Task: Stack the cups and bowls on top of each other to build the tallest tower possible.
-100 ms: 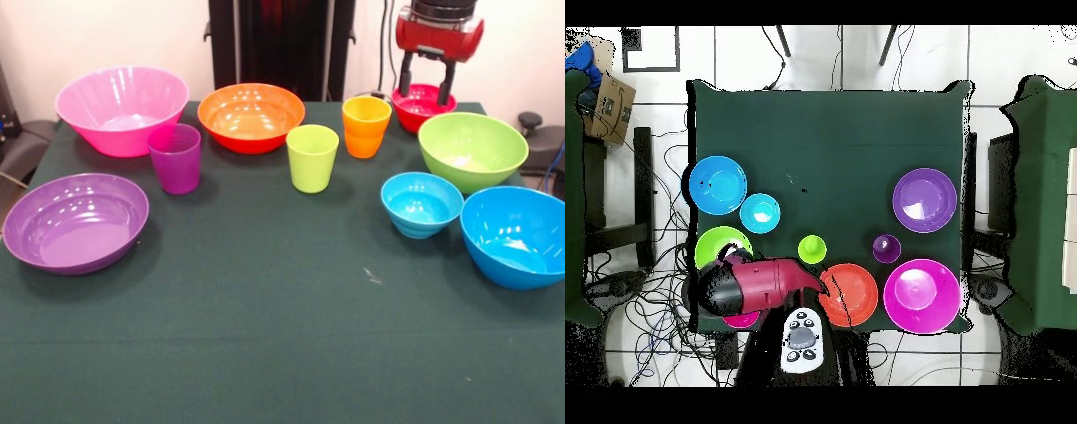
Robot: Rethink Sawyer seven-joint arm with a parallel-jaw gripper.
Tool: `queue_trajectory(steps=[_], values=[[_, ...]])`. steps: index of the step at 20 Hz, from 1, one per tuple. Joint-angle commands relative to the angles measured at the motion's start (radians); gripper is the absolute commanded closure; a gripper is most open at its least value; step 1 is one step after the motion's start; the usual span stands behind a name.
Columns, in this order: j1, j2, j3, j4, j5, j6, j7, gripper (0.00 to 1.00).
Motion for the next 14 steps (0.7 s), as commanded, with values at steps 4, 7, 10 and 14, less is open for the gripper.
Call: queue_trajectory(steps=[4,7,10,14], values=[[-0.037,0.102,0.121,-0.114,-0.126,0.003,-0.098,0.00],[-0.035,0.078,0.133,-0.094,-0.126,0.008,-0.081,0.00],[-0.044,0.072,0.146,-0.089,-0.129,0.011,-0.077,0.00],[-0.054,0.073,0.154,-0.085,-0.131,0.013,-0.075,0.00]])
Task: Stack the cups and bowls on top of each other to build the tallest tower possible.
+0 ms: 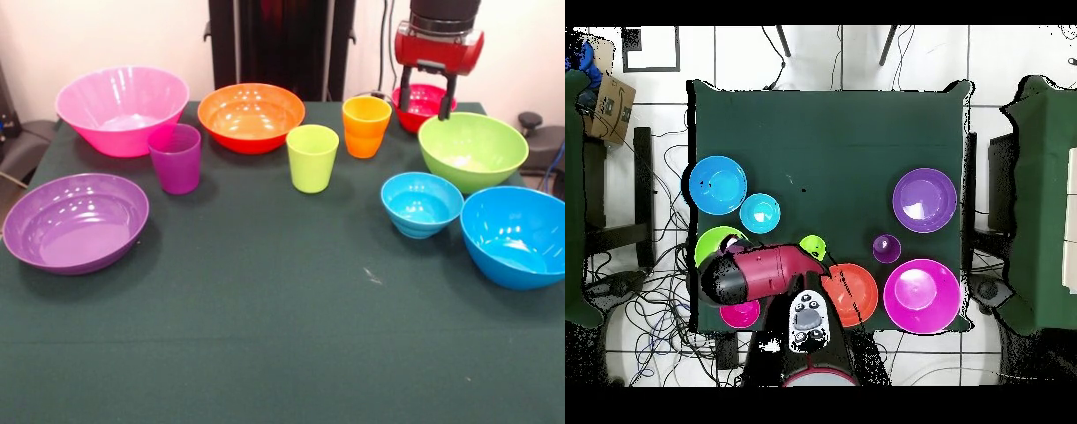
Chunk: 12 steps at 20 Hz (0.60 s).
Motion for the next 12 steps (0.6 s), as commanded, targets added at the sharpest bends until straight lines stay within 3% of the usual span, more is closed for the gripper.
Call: queue_trajectory(steps=[1,12], values=[[-0.020,0.044,0.109,-0.036,-0.073,0.013,-0.073,0.00],[-0.028,0.040,0.121,-0.025,-0.071,0.013,-0.059,0.00]])
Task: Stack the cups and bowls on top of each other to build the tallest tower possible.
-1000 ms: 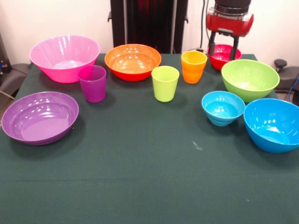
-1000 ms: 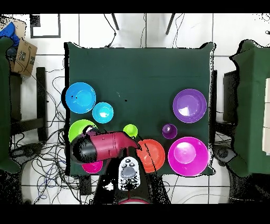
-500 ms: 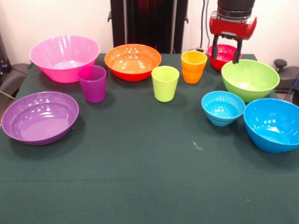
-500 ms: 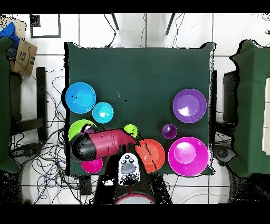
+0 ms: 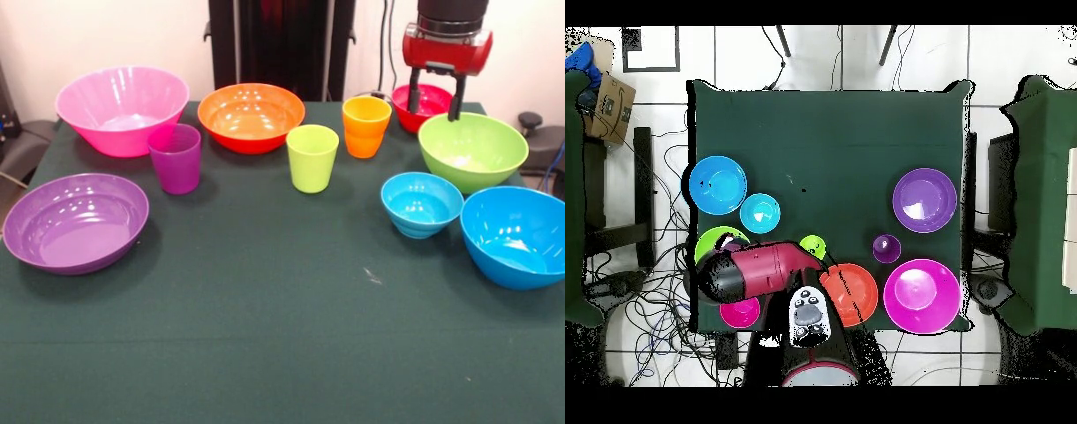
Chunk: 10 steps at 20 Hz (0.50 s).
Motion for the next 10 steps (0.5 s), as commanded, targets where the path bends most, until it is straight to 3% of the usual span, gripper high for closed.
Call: queue_trajectory(steps=[1,10], values=[[-0.012,0.040,0.085,-0.025,-0.071,0.014,-0.059,0.00],[0.010,0.057,0.079,-0.036,-0.063,0.006,-0.040,0.00]])
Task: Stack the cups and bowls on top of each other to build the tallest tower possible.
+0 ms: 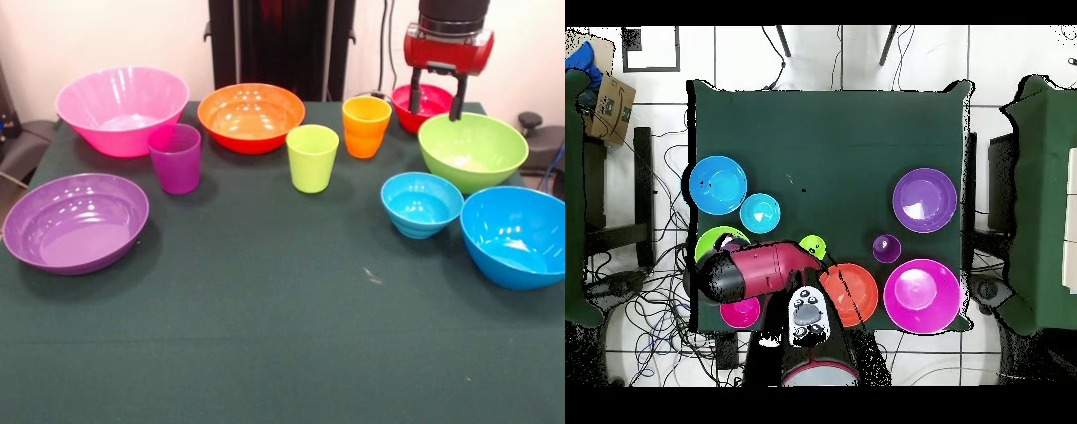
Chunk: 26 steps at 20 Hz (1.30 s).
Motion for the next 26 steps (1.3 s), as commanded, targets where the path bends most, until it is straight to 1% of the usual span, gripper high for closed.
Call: queue_trajectory(steps=[1,9,18,26], values=[[0.014,0.057,0.073,-0.037,-0.065,0.005,-0.038,0.00],[0.011,0.067,0.069,-0.035,-0.081,-0.008,-0.048,0.00],[0.025,0.064,0.055,-0.039,-0.083,-0.002,-0.042,0.00],[0.041,0.075,0.044,-0.031,-0.101,-0.029,-0.020,0.00]])
